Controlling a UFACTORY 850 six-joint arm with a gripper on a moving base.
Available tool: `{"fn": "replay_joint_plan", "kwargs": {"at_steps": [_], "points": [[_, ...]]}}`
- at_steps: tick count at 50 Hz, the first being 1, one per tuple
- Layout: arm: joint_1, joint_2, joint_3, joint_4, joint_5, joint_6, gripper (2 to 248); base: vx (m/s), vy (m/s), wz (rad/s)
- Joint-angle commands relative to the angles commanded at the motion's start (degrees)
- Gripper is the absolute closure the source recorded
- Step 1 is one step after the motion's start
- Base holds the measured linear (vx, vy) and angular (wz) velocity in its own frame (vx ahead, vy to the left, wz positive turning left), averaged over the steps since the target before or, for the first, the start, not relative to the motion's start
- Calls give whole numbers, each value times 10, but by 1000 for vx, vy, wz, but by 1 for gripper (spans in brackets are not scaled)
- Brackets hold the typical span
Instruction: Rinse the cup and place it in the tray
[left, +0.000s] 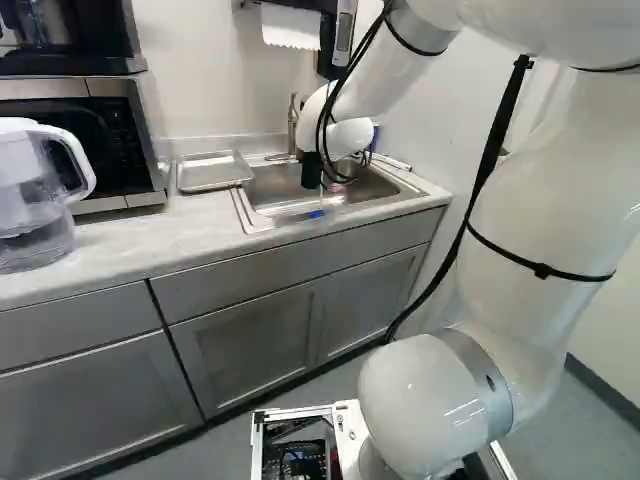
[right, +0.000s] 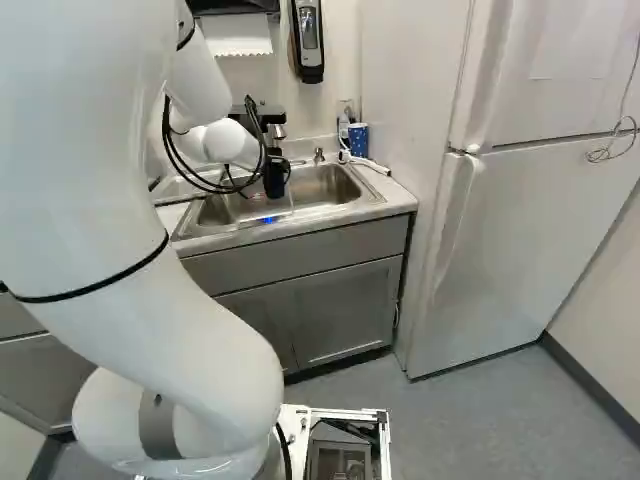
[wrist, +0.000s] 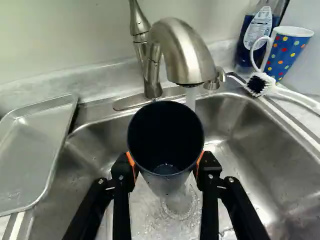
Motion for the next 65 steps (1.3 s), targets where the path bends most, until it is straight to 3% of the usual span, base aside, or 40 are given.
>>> {"fn": "replay_joint_plan", "kwargs": {"at_steps": [13, 65], "points": [[-14, -21, -23, 0, 0, 0, 126, 0, 0, 0], [-15, -26, -28, 0, 0, 0, 126, 0, 0, 0]]}}
